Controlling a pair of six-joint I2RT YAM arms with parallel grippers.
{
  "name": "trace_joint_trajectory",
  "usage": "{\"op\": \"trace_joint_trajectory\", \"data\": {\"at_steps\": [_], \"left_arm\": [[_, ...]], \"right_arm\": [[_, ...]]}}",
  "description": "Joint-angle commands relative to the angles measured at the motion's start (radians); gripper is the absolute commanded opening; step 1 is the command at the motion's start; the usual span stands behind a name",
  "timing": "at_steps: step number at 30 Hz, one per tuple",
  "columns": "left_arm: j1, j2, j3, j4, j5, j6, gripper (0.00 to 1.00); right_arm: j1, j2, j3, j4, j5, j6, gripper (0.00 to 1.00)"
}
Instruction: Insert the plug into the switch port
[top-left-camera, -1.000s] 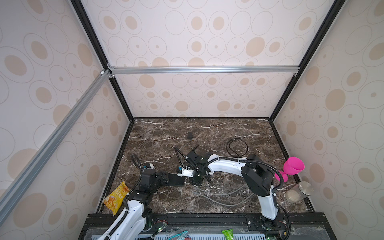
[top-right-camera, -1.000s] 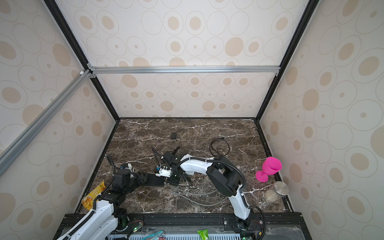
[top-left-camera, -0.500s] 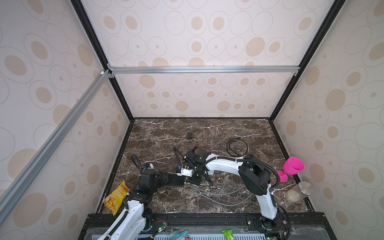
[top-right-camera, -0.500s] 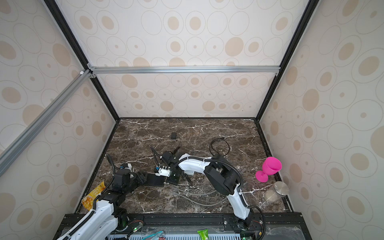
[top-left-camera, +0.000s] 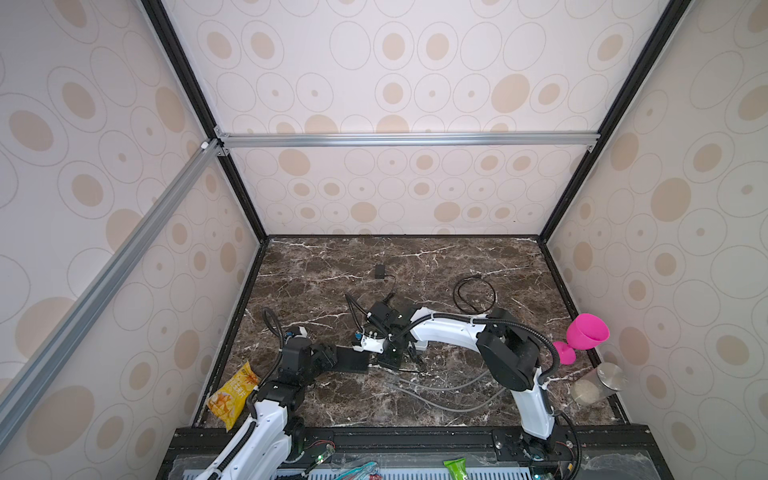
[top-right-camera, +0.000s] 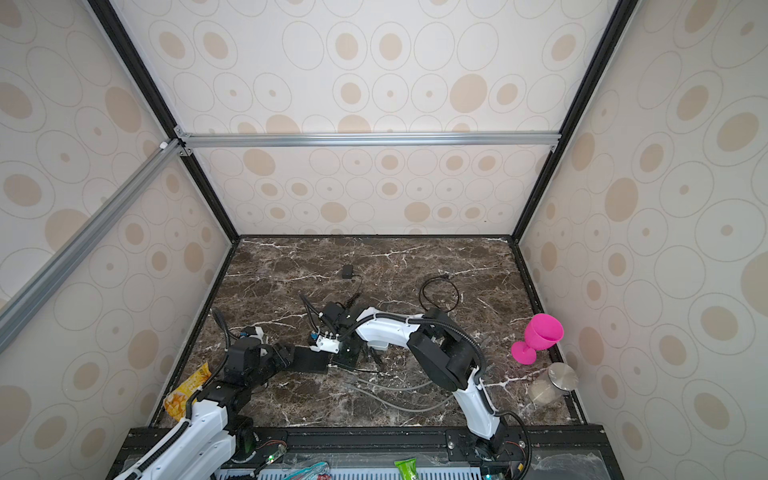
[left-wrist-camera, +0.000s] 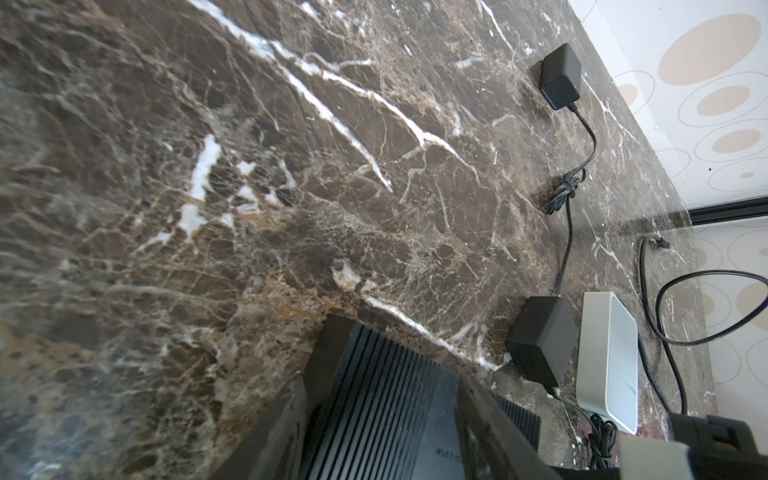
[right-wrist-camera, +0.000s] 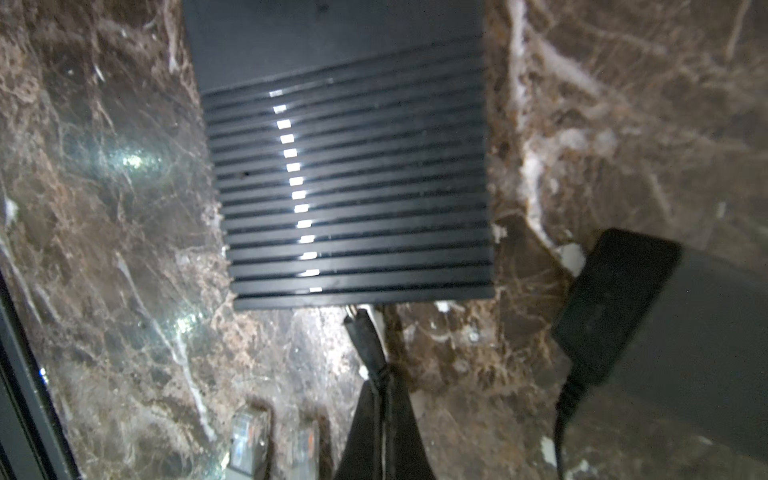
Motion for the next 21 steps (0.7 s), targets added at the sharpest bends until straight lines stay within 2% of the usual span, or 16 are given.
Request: {"op": "trace_joint_trajectory", "data": {"at_steps": [1,13,21], "left_arm": [[0.004,-0.005,0.003,0.020,0.012,0.014,0.58],[0.004,-0.004,0.003,0.025,0.014,0.014,0.58],[0.005,-0.007,0.005,0.020,0.012,0.014,0.58]], "right_arm": [[0.012,0.001,0.014,0.029,0.011,0.021,0.00],[0.015,-0.004,0.008,0.050,0.039,0.059,0.00],[0.014,-0.030,-0.019,0.023,0.012,0.050,0.00]]}}
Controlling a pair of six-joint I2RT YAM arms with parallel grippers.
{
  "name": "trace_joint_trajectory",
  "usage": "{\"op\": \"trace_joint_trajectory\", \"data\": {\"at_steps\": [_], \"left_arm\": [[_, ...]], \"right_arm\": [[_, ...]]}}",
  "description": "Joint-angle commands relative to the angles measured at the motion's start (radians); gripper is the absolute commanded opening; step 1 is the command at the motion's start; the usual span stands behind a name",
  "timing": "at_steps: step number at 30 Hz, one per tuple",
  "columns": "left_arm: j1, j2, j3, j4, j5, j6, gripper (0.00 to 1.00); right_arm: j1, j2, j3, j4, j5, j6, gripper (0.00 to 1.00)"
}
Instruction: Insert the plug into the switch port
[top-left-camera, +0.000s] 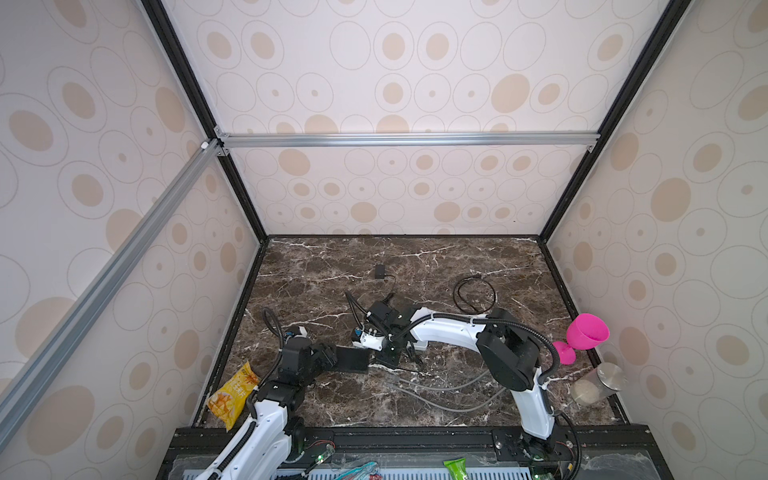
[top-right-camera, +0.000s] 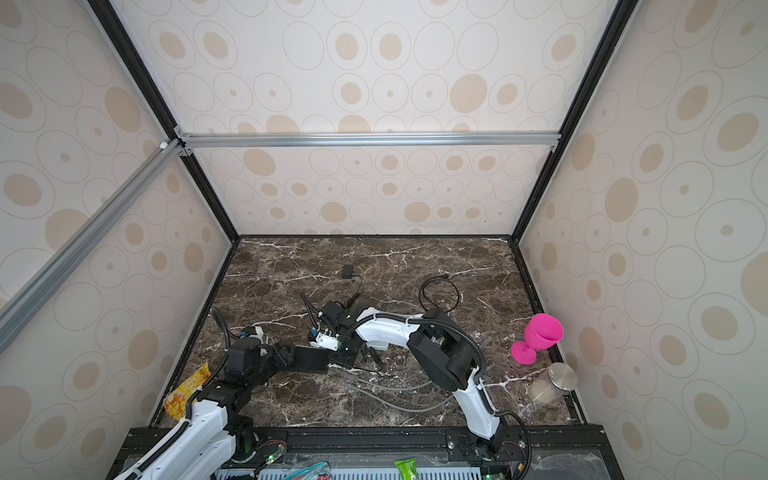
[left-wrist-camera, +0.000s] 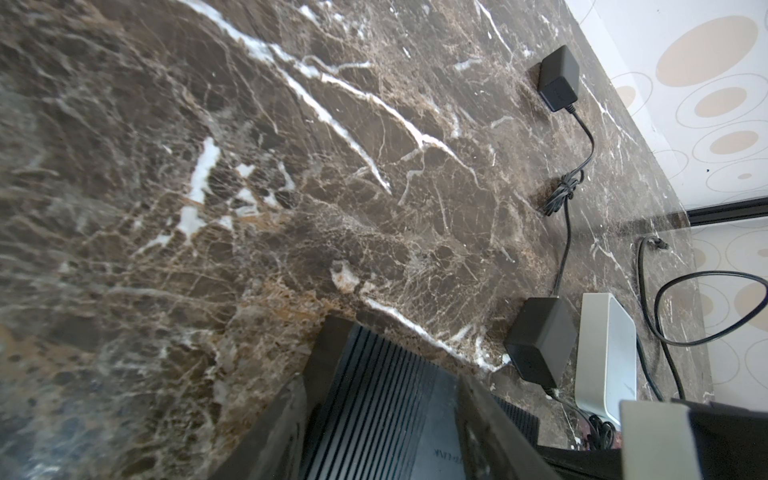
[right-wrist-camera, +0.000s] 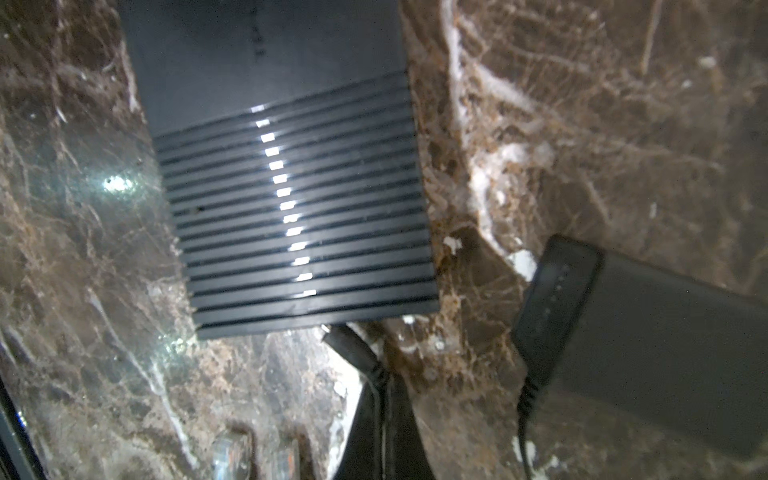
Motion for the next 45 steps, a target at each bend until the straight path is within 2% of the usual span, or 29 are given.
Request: {"op": "trace_joint_trajectory", "data": {"at_steps": [1,12,31,45], "left_arm": [[0.003,-0.008,0.005,0.017,0.012,0.014,0.58],[0.003,-0.009,0.005,0.014,0.010,0.012,0.58],[0.004,-0.014,0.005,0.011,0.008,0.010,0.58],[0.005,-0.014,0.005,0.011,0.010,0.009,0.58]], "right_arm": [[0.014,-0.038,-0.029,-0.011,-0.023,-0.005,0.00],[0.024,-0.090,-0.119,0.011,-0.061,0.033,0.00],[0.024,-0.056,-0.037,-0.011,-0.014,0.140,0.00],[0.034,0.001,0.011,-0.095,0.031,0.142,0.00]]}}
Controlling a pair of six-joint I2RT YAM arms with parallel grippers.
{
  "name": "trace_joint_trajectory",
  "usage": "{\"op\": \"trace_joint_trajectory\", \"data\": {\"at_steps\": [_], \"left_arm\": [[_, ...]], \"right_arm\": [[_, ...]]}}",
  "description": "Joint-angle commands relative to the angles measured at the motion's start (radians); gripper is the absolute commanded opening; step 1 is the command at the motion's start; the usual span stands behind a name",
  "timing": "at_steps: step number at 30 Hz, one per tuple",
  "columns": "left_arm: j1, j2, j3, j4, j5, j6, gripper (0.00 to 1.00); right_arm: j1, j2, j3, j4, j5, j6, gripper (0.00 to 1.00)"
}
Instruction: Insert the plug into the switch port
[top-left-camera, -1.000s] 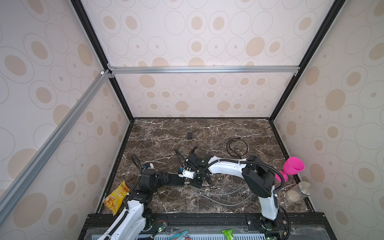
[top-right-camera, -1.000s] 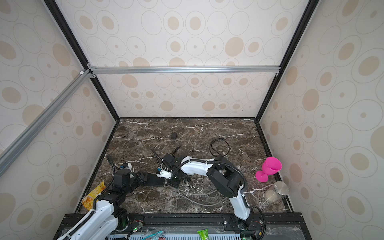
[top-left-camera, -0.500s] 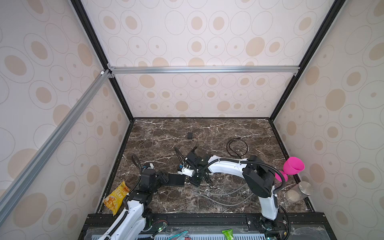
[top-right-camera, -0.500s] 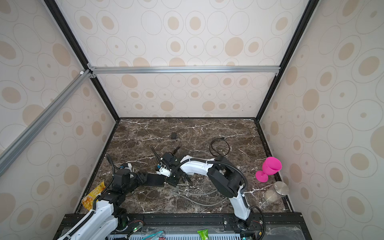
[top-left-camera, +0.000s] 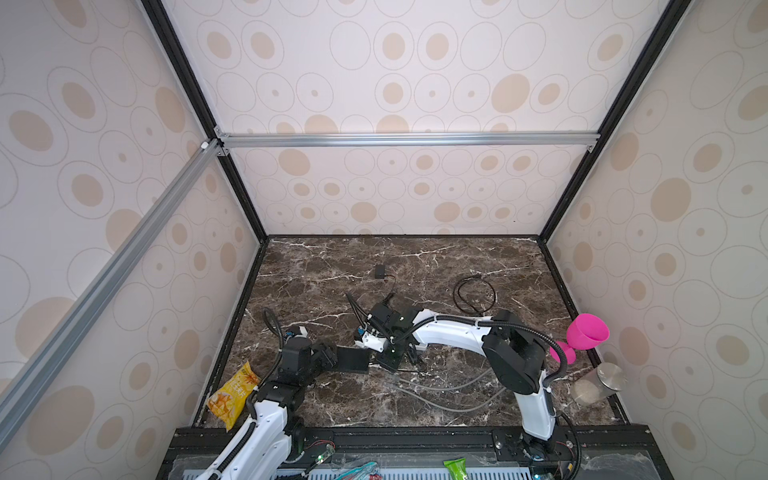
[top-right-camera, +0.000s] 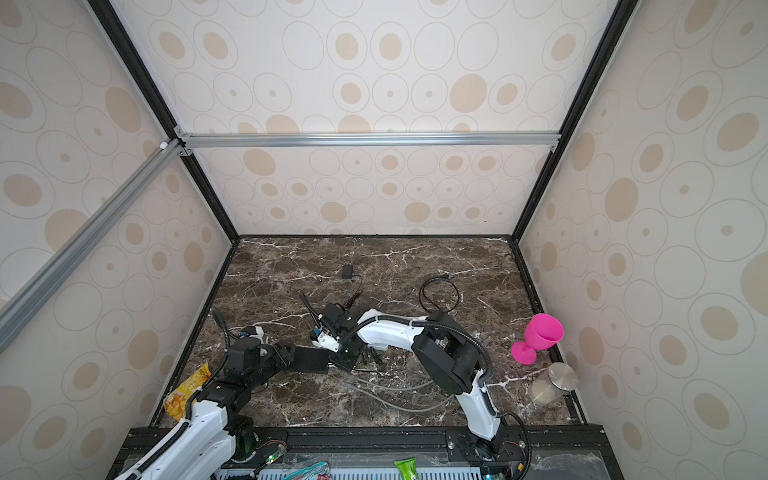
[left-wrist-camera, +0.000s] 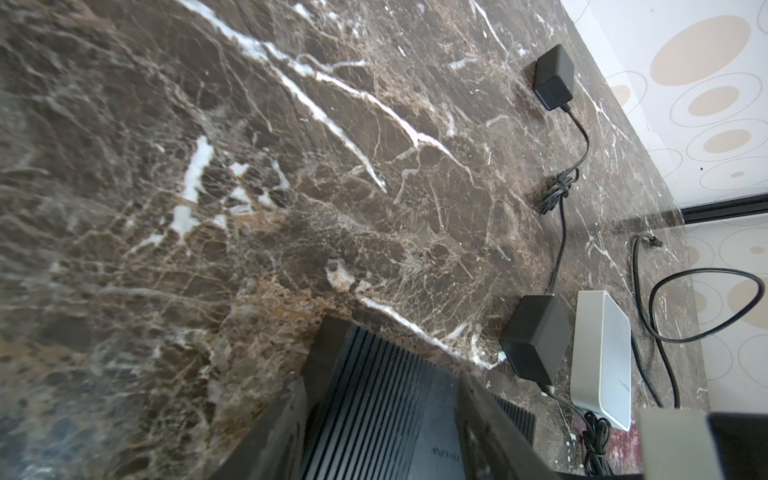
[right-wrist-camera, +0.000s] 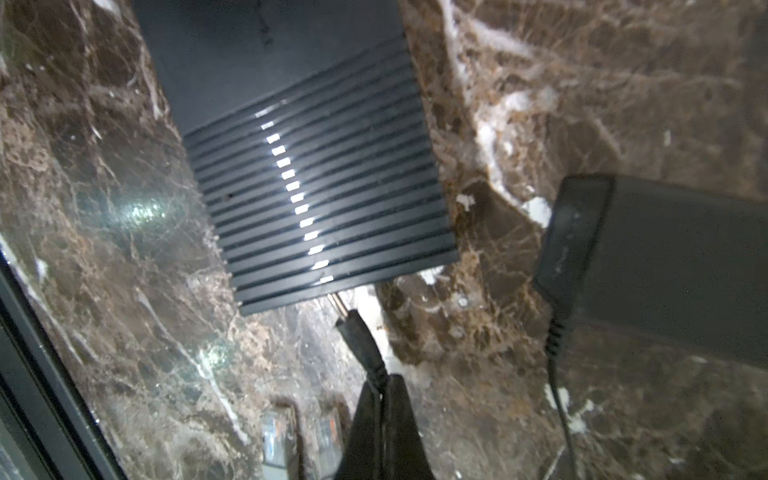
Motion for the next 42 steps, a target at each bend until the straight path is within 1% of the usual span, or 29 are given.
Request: {"op": "trace_joint_trajectory", "data": {"at_steps": [1,18,21,31,38,42], "left_arm": [[0.005,-0.009,0.005,0.011,0.001,0.010,0.58],[0.005,-0.013,0.003,0.009,0.002,0.009,0.58],[0.004,-0.014,0.003,0.011,0.003,0.008,0.58],[0.005,-0.016,0.003,0.008,0.005,0.008,0.58],[0.004,-0.013,0.003,0.011,0.006,0.006,0.58],[0.004,-0.013,0.005,0.010,0.006,0.007,0.58]], "right_arm": [[0.013,0.034,0.031,-0.058,0.026,0.003,0.00],[0.014,0.006,0.017,0.010,-0.064,0.067,0.00],[0.014,-0.004,0.011,0.018,-0.058,0.075,0.00],[0.014,0.008,0.036,-0.005,0.062,0.116,0.00],[0.015,0.007,0.040,0.002,0.022,0.130,0.00],[0.018,0.008,0.047,-0.011,-0.004,0.113,0.00]]}}
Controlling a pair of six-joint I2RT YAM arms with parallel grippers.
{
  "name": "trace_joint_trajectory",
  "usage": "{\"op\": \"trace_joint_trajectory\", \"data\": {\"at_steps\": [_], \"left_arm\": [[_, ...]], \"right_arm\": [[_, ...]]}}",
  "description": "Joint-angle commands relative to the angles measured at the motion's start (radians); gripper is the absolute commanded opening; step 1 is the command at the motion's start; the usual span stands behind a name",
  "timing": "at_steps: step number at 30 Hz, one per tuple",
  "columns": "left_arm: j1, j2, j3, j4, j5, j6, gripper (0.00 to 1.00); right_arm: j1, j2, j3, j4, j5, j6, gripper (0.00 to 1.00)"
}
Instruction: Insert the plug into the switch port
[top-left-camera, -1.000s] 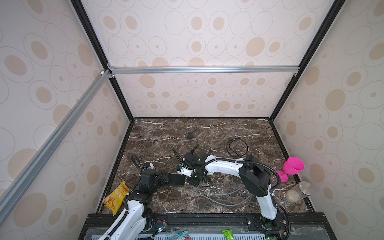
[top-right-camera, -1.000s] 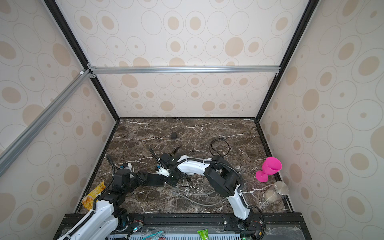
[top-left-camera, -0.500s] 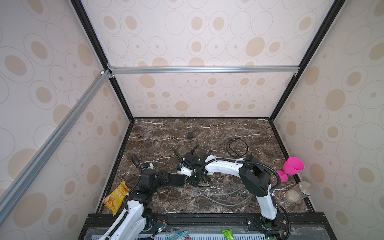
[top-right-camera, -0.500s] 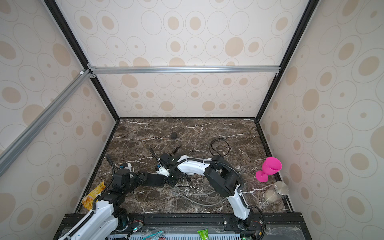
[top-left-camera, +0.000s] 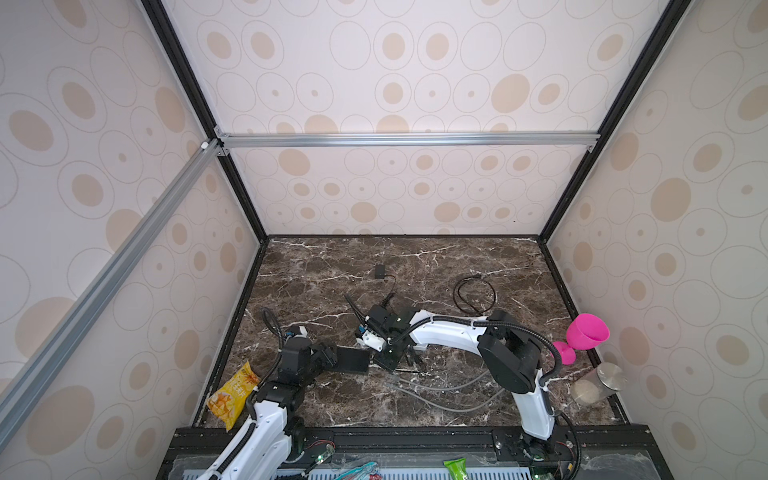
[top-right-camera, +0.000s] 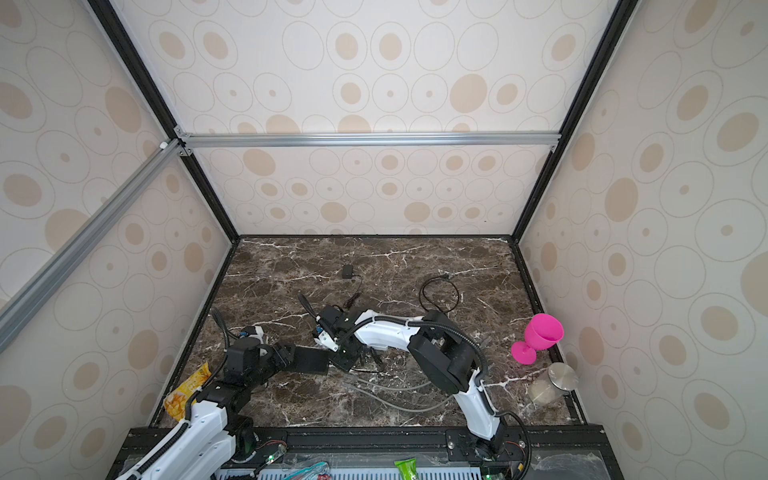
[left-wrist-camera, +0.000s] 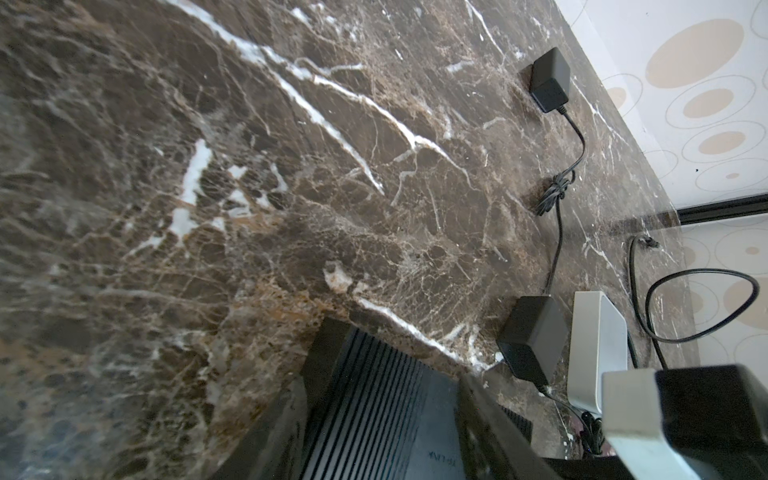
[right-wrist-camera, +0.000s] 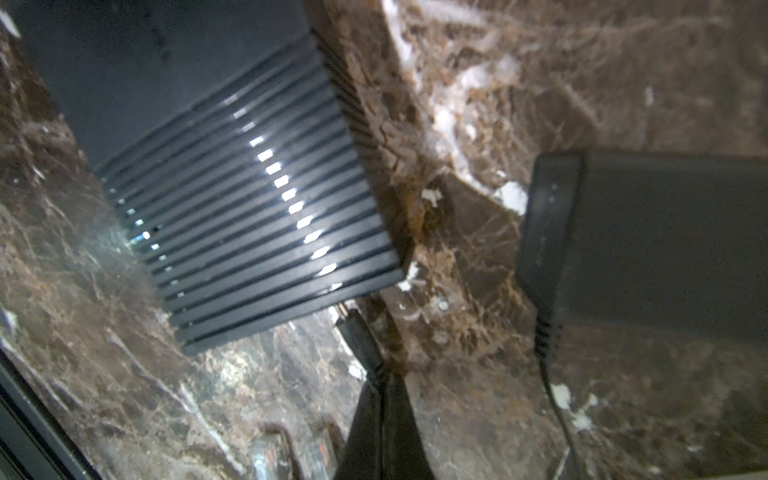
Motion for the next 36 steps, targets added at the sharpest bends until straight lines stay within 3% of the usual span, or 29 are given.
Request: {"op": "trace_joint_trajectory", "data": {"at_steps": [1,20,36], "left_arm": [[0.004,-0.006,0.005,0.011,0.004,0.006,0.58],[0.004,0.005,0.012,0.013,0.001,0.012,0.58],[0.004,-0.006,0.006,0.017,0.011,0.007,0.58]], "right_arm": [[0.015,-0.008,0.034,-0.018,-0.044,-0.017,0.00],[0.017,-0.043,-0.016,-0.010,-0.110,-0.048,0.00],[0.017,-0.041,-0.015,0.016,-0.092,-0.028,0.00]]}}
